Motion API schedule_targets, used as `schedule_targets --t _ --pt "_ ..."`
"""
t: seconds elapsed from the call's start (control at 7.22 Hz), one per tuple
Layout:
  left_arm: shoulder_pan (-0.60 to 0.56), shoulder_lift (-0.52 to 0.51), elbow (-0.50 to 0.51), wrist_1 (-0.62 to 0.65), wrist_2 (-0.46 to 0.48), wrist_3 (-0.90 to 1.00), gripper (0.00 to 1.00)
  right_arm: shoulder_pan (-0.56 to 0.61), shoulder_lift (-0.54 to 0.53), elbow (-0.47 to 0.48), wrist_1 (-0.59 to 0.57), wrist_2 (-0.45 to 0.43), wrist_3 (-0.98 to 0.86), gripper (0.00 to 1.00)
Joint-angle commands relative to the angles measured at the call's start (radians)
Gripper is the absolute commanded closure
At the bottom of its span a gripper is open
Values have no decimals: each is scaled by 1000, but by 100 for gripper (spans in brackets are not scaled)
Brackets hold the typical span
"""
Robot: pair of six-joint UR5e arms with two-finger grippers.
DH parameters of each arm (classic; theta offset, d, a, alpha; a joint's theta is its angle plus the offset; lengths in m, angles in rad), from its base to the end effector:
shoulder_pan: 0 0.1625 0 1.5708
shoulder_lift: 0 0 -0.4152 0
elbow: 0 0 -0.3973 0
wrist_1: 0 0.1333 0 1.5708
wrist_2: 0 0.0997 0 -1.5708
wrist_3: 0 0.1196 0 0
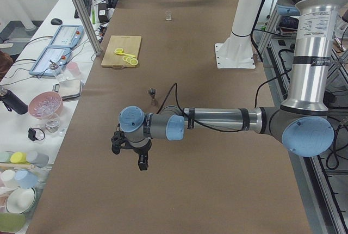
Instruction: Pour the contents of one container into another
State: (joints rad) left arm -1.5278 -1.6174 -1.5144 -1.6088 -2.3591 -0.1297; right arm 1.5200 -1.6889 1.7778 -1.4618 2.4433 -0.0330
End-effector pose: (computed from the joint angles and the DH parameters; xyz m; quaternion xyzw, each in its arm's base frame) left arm -0.0261 -0.5203 0.6626 -0.0201 0.3837 -0.0346 0.9226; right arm 0.0183 -0.4612 0.5953 0.0858 -0.4213 -0.0795 0.8994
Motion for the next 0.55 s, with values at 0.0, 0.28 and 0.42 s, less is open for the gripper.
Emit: schedule_targets --t 0.0,0.28,0.42 --pt "0 -2 -3 1 0 -2 1 -33 0 21 5 37 -4 0" --pt "0 -1 -1 4 -43 -4 1 -75 0 61 9 27 -5 0" --pt "0 1 -3 1 -60 -1 1 -95 -3 92 27 25 -2 0"
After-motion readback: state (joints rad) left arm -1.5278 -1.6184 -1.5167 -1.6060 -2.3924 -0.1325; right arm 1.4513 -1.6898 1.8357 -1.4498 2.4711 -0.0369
